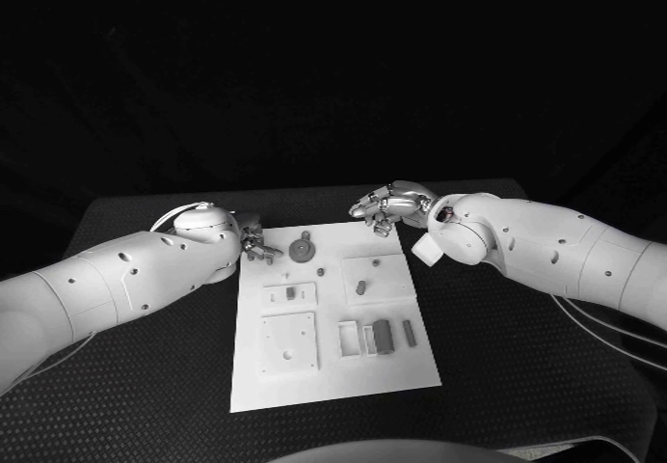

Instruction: Assemble the parts on the task board

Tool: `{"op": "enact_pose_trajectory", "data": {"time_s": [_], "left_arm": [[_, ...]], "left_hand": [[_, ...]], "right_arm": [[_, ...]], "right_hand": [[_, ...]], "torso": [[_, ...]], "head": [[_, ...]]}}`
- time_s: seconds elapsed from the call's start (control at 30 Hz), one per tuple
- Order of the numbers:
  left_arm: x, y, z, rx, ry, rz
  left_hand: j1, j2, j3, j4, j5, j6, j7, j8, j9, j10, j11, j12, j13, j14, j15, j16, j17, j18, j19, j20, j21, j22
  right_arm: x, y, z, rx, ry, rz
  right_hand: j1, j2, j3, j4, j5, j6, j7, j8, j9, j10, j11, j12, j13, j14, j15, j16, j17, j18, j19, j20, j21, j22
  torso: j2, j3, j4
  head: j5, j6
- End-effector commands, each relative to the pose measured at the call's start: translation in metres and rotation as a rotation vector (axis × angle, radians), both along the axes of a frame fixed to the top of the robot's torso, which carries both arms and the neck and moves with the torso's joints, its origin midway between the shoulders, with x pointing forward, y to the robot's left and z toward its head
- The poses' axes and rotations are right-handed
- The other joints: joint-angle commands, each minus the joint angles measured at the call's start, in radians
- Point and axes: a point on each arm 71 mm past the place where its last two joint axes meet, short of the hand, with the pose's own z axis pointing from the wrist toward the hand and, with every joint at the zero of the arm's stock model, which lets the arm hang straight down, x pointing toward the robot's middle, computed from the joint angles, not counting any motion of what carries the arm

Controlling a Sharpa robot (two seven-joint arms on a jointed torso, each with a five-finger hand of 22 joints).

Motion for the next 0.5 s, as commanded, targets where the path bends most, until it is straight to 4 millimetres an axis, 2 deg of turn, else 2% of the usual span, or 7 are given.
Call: {"op": "enact_pose_trajectory", "data": {"time_s": [0.03,0.33,0.5], "left_arm": [[-0.0004,-0.0024,-0.0003,0.002,0.018,-0.003],[-0.0004,-0.004,-0.0003,0.002,0.017,-0.006],[0.0003,-0.0036,-0.0004,-0.001,0.019,-0.001]], "left_hand": [[-0.007,0.003,-0.006,0.0,-0.006,0.008,0.001,-0.004,0.001,0.01,0.0,-0.007,0.002,0.004,-0.004,-0.001,0.002,0.099,0.003,-0.005,0.006,0.022],[0.017,0.007,-0.005,-0.001,0.002,0.011,-0.001,-0.004,0.005,0.013,-0.002,-0.007,0.007,0.007,-0.006,-0.002,0.008,0.099,0.006,-0.007,0.012,0.023],[0.069,0.019,-0.015,-0.003,0.015,0.012,-0.001,-0.006,0.012,0.014,-0.002,-0.011,0.014,0.01,-0.006,-0.005,0.017,0.097,0.004,-0.007,0.019,0.023]], "right_arm": [[-0.0005,0.0016,0.0001,0.007,-0.002,0.011],[-0.0006,0.0022,0.0001,0.008,-0.002,0.012],[-0.0007,0.0024,0.0001,0.009,-0.001,0.012]], "right_hand": [[-0.011,-0.002,-0.002,0.006,0.004,0.001,0.007,-0.005,-0.001,-0.004,0.003,0.003,-0.001,-0.007,-0.002,-0.004,-0.001,0.02,-0.002,-0.006,-0.005,0.016],[-0.011,-0.002,-0.002,0.007,0.004,0.001,0.007,-0.005,-0.001,-0.005,0.003,0.003,-0.001,-0.007,-0.002,-0.004,-0.001,0.02,-0.001,-0.006,-0.005,0.016],[-0.011,-0.002,-0.002,0.007,0.004,0.001,0.007,-0.005,-0.001,-0.005,0.003,0.004,-0.002,-0.007,-0.002,-0.004,-0.001,0.02,-0.001,-0.006,-0.005,0.016]], "torso": [[0.0,-0.0001,0.0003],[0.0,-0.0004,0.0001],[0.0,0.0,0.0001]], "head": [[0.0,-0.001],[-0.001,-0.002],[-0.001,-0.002]]}}
